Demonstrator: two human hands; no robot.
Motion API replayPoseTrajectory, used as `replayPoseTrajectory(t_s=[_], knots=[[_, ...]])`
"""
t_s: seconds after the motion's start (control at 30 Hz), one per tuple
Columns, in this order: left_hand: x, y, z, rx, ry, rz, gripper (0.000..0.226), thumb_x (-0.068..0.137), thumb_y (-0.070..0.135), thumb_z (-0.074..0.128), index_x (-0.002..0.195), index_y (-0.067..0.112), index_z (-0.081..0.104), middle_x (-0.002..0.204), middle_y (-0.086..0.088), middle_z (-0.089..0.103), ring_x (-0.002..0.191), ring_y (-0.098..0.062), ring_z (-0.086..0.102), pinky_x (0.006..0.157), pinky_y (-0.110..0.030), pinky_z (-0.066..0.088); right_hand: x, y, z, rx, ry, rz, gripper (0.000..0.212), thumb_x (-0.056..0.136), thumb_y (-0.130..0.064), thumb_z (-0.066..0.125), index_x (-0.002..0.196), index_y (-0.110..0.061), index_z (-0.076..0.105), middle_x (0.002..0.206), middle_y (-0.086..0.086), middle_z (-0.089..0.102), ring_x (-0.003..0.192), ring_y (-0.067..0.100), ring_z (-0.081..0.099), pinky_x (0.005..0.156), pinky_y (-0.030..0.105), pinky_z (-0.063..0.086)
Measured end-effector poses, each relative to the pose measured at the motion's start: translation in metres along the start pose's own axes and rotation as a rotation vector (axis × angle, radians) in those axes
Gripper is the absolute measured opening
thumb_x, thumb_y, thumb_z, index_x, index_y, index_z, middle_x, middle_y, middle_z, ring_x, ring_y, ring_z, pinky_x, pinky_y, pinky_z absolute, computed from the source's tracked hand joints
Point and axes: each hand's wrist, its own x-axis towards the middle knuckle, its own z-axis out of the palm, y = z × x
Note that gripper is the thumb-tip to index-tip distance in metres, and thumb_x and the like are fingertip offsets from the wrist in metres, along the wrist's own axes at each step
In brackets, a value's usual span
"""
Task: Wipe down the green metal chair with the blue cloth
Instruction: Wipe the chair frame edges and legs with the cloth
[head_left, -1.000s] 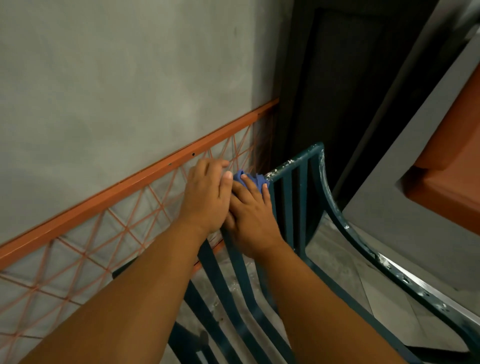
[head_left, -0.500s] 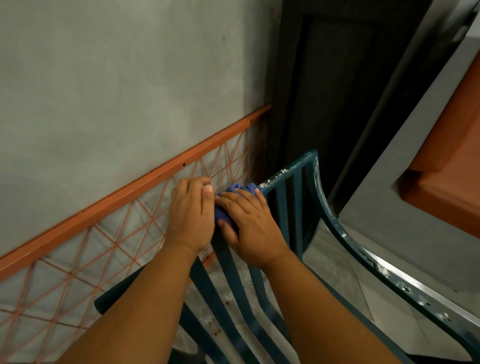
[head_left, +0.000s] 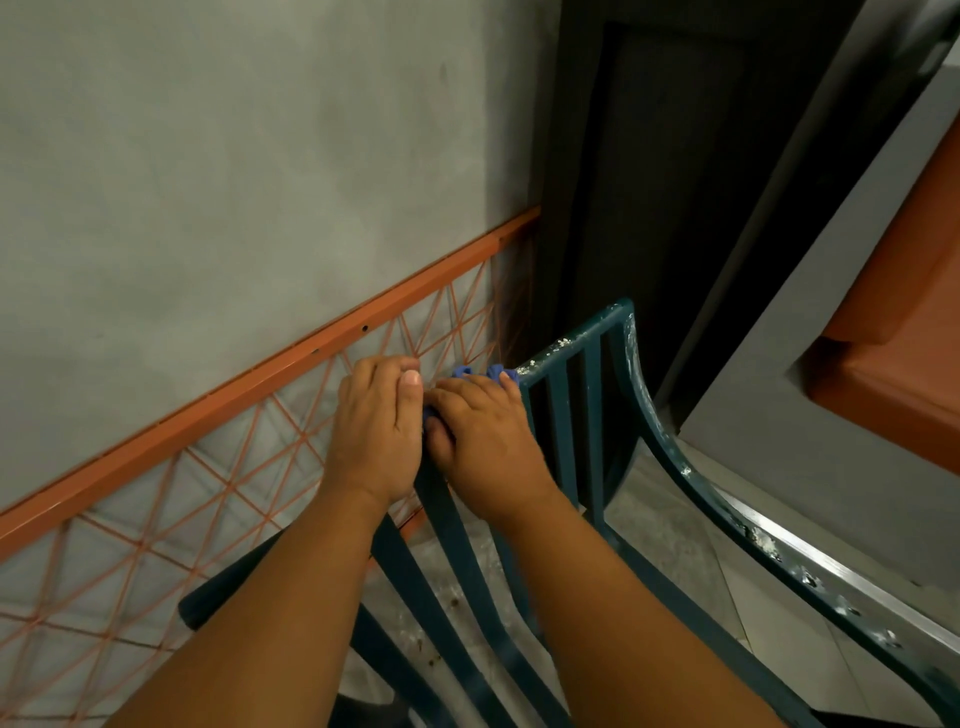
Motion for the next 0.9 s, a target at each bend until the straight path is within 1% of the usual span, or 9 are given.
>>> replayPoseTrajectory(t_s=[0.07,0.23,0.33,0.43,0.53,0.63,0.7,0.8,0.9], knots=[[0.000,-0.001,0.000,-0.028,0.015,-0.016,0.044,0.094,0.039,0.023,0.112,0.017,0.056,0.114,0.000,0.050,0.106,-0.009,0.043,0.089,-0.022,0.030,-0.003,-0.011,0.008,0.043,0.026,0.045,0.035,0.098,-0.031,0.044,0.130,-0.021,0.056,0.134,-0.004,0.056,0.135,0.015,0.035,0.119,0.044,0.005],[0.000,-0.002,0.000,-0.050,0.021,-0.028,0.041,0.095,0.039,0.022,0.109,0.020,0.055,0.111,0.004,0.048,0.104,-0.006,0.041,0.085,-0.019,0.030,-0.021,0.009,-0.002,0.062,-0.049,-0.143,0.041,0.097,-0.029,0.048,0.137,-0.024,0.049,0.142,-0.004,0.049,0.139,0.015,0.032,0.120,0.041,0.008],[0.000,-0.001,0.002,-0.041,0.004,-0.016,0.043,0.095,0.040,0.021,0.111,0.019,0.055,0.111,0.005,0.047,0.105,-0.007,0.041,0.088,-0.022,0.030,0.000,0.012,-0.005,0.010,0.015,-0.030,0.033,0.096,-0.030,0.047,0.127,-0.023,0.057,0.130,-0.005,0.057,0.130,0.014,0.041,0.118,0.043,0.012],[0.000,-0.002,0.002,-0.048,0.001,-0.022,0.043,0.095,0.040,0.021,0.112,0.020,0.055,0.111,0.006,0.046,0.105,-0.005,0.040,0.088,-0.021,0.030,0.006,-0.002,0.006,0.011,0.057,0.097,0.033,0.097,-0.028,0.043,0.124,-0.020,0.059,0.129,-0.002,0.058,0.133,0.017,0.037,0.119,0.045,0.005],[0.002,-0.002,0.002,-0.047,0.009,-0.032,0.043,0.095,0.040,0.021,0.111,0.019,0.055,0.111,0.005,0.047,0.104,-0.005,0.041,0.086,-0.021,0.031,-0.018,-0.004,0.013,0.088,0.027,-0.013,0.040,0.096,-0.028,0.041,0.135,-0.023,0.051,0.141,-0.003,0.050,0.141,0.017,0.028,0.120,0.040,0.000],[0.002,-0.003,0.003,-0.054,0.012,-0.020,0.042,0.096,0.039,0.022,0.110,0.018,0.056,0.110,0.004,0.048,0.103,-0.007,0.043,0.086,-0.021,0.032,-0.030,0.012,0.004,0.034,-0.032,-0.132,0.045,0.098,-0.028,0.044,0.143,-0.025,0.041,0.150,-0.006,0.040,0.144,0.015,0.022,0.120,0.037,0.000],[0.002,-0.003,0.004,-0.058,0.001,-0.008,0.038,0.097,0.036,0.024,0.109,0.019,0.055,0.110,0.004,0.047,0.103,-0.007,0.044,0.087,-0.018,0.032,-0.022,0.013,0.006,0.011,0.032,-0.066,0.044,0.098,-0.029,0.045,0.142,-0.024,0.044,0.148,-0.005,0.042,0.143,0.016,0.023,0.120,0.035,-0.001],[0.002,-0.004,0.005,-0.063,-0.007,-0.017,0.040,0.097,0.037,0.024,0.111,0.018,0.056,0.112,0.002,0.049,0.105,-0.008,0.045,0.087,-0.016,0.031,-0.013,-0.009,0.019,0.096,0.142,0.131,0.038,0.098,-0.027,0.045,0.135,-0.021,0.050,0.145,-0.002,0.045,0.144,0.018,0.019,0.119,0.038,-0.005],[0.002,-0.003,0.004,-0.081,0.001,-0.039,0.042,0.096,0.038,0.023,0.111,0.017,0.056,0.111,0.003,0.048,0.105,-0.009,0.046,0.087,-0.018,0.033,-0.030,-0.016,0.034,0.130,0.154,0.064,0.040,0.097,-0.024,0.051,0.137,-0.021,0.047,0.147,-0.002,0.042,0.146,0.018,0.015,0.120,0.044,0.004]])
